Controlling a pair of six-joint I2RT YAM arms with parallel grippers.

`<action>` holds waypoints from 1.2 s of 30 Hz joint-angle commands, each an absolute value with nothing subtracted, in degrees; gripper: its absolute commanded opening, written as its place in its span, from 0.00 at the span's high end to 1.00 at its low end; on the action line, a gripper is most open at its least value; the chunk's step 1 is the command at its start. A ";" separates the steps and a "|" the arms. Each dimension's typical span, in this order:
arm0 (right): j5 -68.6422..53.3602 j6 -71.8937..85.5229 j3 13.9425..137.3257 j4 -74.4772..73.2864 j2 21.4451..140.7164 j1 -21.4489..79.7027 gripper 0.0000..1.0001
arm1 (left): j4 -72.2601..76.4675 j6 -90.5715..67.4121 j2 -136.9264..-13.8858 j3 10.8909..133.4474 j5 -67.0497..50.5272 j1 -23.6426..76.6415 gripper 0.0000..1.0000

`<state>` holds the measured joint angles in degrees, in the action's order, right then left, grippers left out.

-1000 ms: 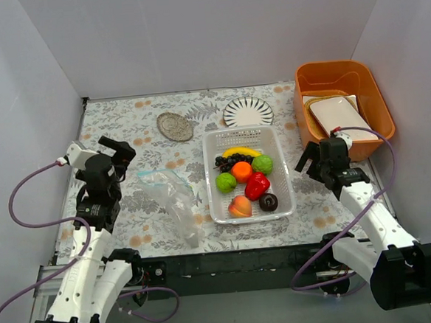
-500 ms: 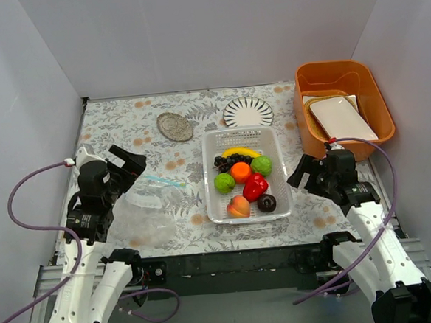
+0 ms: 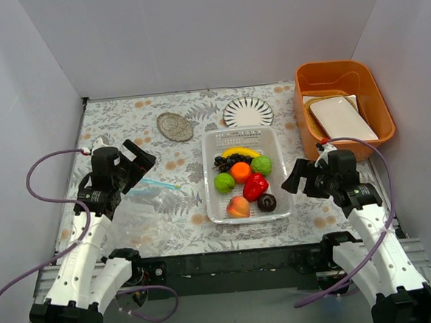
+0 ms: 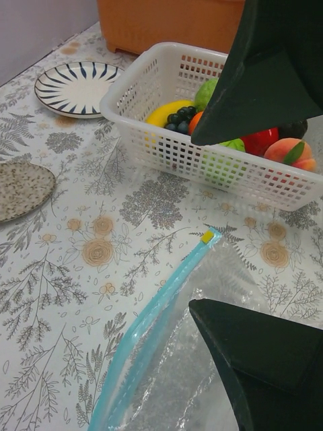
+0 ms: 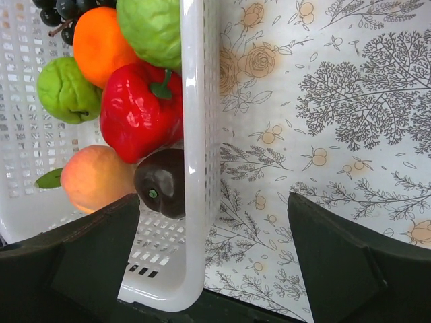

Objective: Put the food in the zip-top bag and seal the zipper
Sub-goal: Adjust the zipper food storage bag at the center of the board.

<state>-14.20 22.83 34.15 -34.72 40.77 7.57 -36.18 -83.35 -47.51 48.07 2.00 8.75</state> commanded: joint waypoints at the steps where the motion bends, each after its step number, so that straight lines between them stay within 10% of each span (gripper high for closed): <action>1: -17.31 18.55 39.54 -34.10 42.18 7.47 0.02 | -35.61 -82.80 -47.90 49.93 -1.65 8.96 0.02; 36: -21.62 14.24 53.52 -39.81 51.50 7.56 0.02 | -42.55 -83.85 -70.66 48.60 0.71 18.02 0.02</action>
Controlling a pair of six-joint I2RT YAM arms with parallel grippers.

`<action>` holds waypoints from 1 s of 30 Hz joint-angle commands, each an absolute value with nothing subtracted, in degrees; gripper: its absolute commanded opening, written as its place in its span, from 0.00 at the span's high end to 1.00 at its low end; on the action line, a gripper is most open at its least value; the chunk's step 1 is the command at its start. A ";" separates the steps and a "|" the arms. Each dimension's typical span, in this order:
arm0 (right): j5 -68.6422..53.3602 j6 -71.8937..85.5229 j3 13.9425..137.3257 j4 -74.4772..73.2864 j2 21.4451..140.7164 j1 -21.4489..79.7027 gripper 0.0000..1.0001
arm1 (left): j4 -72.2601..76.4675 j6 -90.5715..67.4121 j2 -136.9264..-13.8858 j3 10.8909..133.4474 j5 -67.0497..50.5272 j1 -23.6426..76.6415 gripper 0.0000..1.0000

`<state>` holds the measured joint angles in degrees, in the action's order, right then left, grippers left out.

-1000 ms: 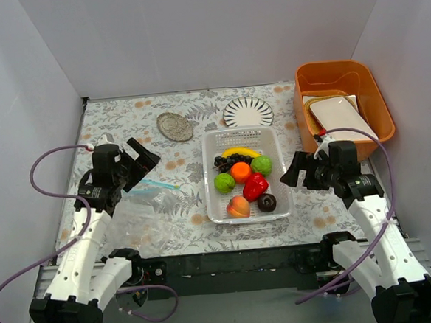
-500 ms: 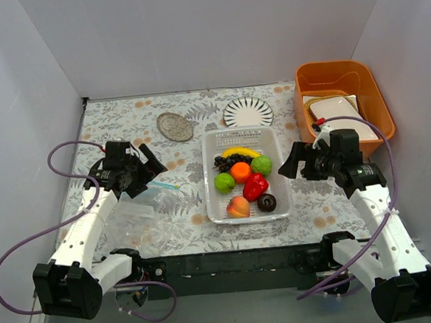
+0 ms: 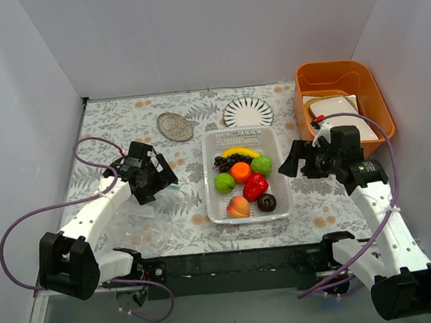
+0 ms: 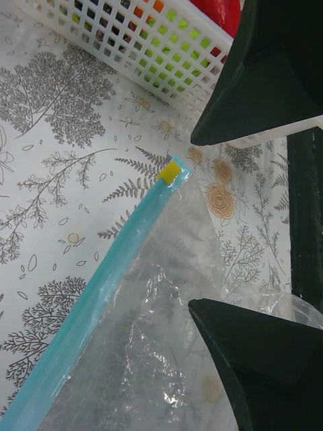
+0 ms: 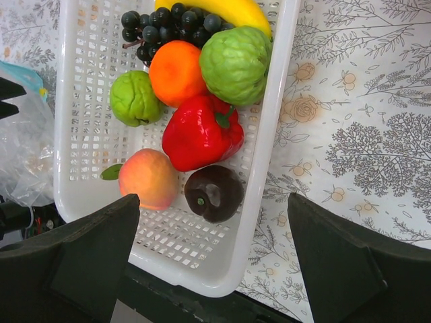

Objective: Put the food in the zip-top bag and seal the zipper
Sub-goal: Adjust the zipper food storage bag at the center of the board.

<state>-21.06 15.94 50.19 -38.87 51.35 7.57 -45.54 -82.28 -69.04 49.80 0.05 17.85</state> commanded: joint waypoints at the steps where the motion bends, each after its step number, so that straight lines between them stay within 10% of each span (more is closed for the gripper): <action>1: -21.36 13.89 53.70 -40.34 51.59 7.47 0.02 | -41.76 -84.11 -72.58 48.43 0.09 18.10 0.02; 13: -21.27 12.83 53.96 -40.17 53.00 7.56 0.02 | -37.27 -84.55 -80.51 47.02 1.23 19.95 0.02; 25: -21.53 12.83 53.61 -40.25 53.00 7.56 0.02 | -34.54 -77.09 -84.64 52.46 -4.74 21.71 0.78; 30: -21.62 13.09 53.44 -40.61 52.65 7.56 0.02 | -34.89 -73.66 -85.96 57.82 -7.72 24.17 0.81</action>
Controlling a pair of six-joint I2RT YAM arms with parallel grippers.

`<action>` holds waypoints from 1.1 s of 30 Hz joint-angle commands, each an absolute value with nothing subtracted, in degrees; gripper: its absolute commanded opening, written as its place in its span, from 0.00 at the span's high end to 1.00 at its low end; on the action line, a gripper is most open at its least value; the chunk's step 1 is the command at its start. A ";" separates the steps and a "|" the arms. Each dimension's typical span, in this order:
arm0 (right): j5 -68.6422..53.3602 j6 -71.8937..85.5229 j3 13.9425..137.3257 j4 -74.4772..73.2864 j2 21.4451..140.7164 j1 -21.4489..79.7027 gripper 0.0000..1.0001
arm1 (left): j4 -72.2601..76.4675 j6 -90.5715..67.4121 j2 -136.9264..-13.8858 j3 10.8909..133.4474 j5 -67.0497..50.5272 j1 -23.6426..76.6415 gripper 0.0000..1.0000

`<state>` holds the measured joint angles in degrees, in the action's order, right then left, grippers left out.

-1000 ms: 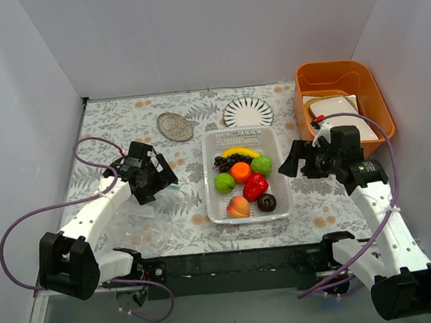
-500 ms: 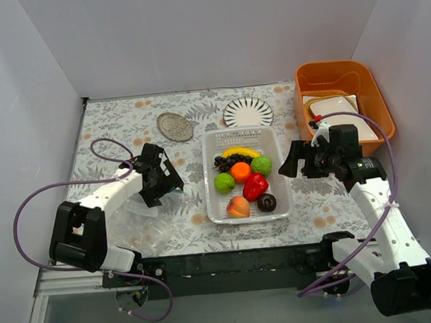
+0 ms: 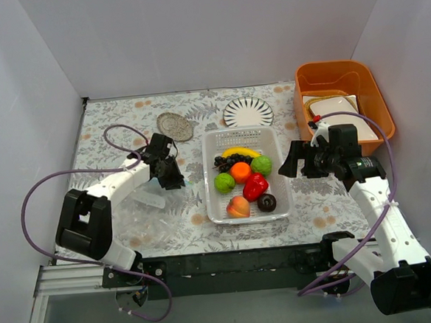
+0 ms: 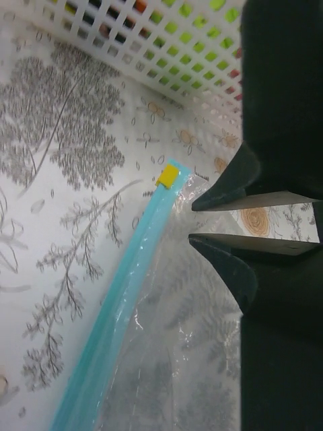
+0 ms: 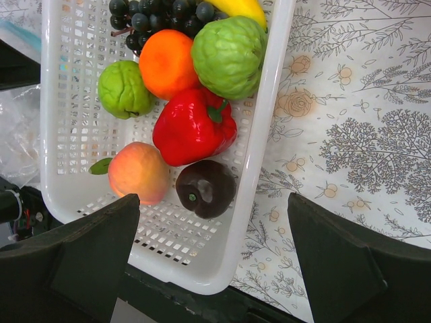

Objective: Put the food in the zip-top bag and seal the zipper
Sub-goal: Adjust the zipper food storage bag at the center of the board.

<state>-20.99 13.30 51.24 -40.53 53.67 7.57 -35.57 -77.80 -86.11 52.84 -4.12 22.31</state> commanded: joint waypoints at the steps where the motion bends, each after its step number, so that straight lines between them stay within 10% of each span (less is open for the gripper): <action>1: -21.53 13.27 53.44 -40.61 52.47 7.56 0.02 | -34.98 -72.96 -86.57 58.70 -8.43 24.52 0.81; 11: -20.48 13.71 53.09 -42.45 50.28 7.56 0.02 | -42.87 -66.17 -89.83 65.83 -7.51 28.03 1.00; 14: -20.57 13.80 53.00 -42.54 49.92 7.56 0.02 | -43.85 -73.28 -82.99 63.99 -3.36 28.12 0.28; 17: -20.92 14.15 52.82 -42.19 49.92 7.47 0.02 | -46.12 -83.11 -74.20 61.88 2.60 27.86 0.05; 33: -23.82 12.92 54.76 -40.87 53.79 7.47 0.02 | -50.89 -93.60 -64.78 47.48 11.69 7.48 0.02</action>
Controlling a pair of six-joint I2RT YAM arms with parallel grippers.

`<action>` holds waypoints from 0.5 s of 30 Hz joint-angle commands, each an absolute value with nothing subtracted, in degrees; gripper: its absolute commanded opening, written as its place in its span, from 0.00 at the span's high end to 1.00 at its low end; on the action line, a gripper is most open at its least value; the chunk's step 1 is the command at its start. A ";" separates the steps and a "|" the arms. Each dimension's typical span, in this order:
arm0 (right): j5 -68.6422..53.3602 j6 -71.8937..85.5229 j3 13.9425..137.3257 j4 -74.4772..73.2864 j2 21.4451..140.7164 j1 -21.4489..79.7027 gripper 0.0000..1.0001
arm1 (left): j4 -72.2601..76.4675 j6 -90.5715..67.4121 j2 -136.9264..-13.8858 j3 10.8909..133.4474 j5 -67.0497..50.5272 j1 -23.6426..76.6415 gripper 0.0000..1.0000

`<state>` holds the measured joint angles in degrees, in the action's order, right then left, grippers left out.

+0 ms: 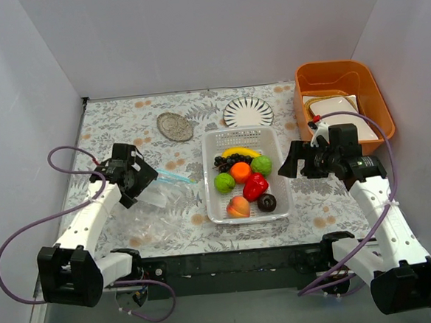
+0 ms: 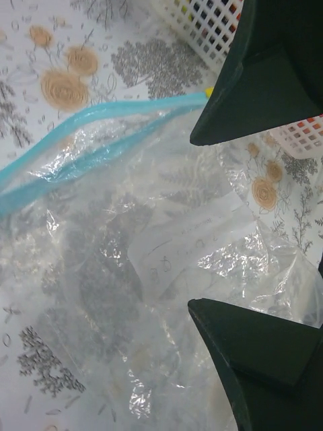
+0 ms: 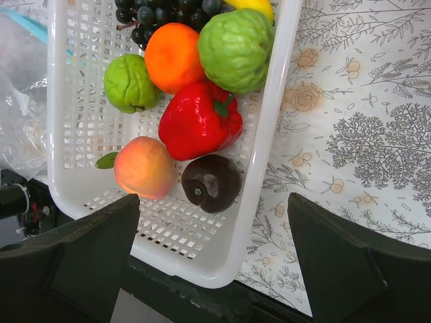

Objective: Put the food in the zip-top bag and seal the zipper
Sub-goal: Adjust the zipper food storage bag at the center of the board.

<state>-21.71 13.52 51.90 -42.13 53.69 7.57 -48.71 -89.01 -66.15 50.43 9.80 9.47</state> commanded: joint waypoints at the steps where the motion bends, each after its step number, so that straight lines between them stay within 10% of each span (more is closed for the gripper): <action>1: -23.82 12.83 54.76 -40.78 53.79 7.47 0.02 | -50.54 -93.95 -64.60 46.85 11.08 7.04 0.02; 11: -24.43 11.69 53.53 -40.96 54.14 7.56 0.02 | -42.12 -90.09 -70.57 41.84 6.33 5.01 0.02; 15: -24.26 11.25 53.53 -41.57 53.79 7.56 0.02 | -39.12 -84.65 -72.42 43.15 5.28 5.01 0.20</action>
